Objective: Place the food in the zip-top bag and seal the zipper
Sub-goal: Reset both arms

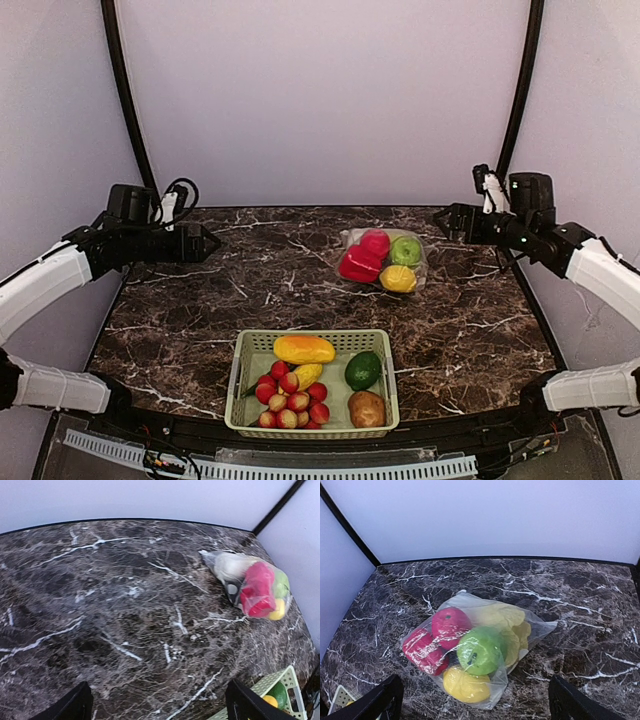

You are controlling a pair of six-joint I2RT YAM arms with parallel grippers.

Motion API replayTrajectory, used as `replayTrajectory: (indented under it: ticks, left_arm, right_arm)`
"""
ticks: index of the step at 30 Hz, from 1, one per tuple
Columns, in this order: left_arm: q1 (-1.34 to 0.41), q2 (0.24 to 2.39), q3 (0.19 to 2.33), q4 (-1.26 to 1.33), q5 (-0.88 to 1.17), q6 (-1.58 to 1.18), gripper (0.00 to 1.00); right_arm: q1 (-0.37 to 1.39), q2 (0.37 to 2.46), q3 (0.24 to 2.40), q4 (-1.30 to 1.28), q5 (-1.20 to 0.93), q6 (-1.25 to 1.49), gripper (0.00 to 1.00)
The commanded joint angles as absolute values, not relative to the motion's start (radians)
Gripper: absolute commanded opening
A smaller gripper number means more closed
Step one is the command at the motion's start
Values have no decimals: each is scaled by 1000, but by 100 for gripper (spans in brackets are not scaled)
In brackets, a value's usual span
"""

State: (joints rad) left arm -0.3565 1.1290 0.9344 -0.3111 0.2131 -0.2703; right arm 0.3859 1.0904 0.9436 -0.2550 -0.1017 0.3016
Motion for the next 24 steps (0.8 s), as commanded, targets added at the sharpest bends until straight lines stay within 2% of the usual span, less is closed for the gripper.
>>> replayTrajectory:
  ticks: [1,6,13,24]
  left_arm:
    - [-226,1024,852,-331,177,-278,95]
    - [-67,944,775,-300,141,-273,99]
    - [-55,789,688,-197,77,-224,99]
    - [-57,705,644,-220,12,-178,99]
  right_arm:
    - [283,1018,893,-283,-157,328,99]
    - [142,941,837,-305,-198,324,99]
    - [77,824,743,-294,-173,318,99]
    - [78,492,439,-24,-178,205,99]
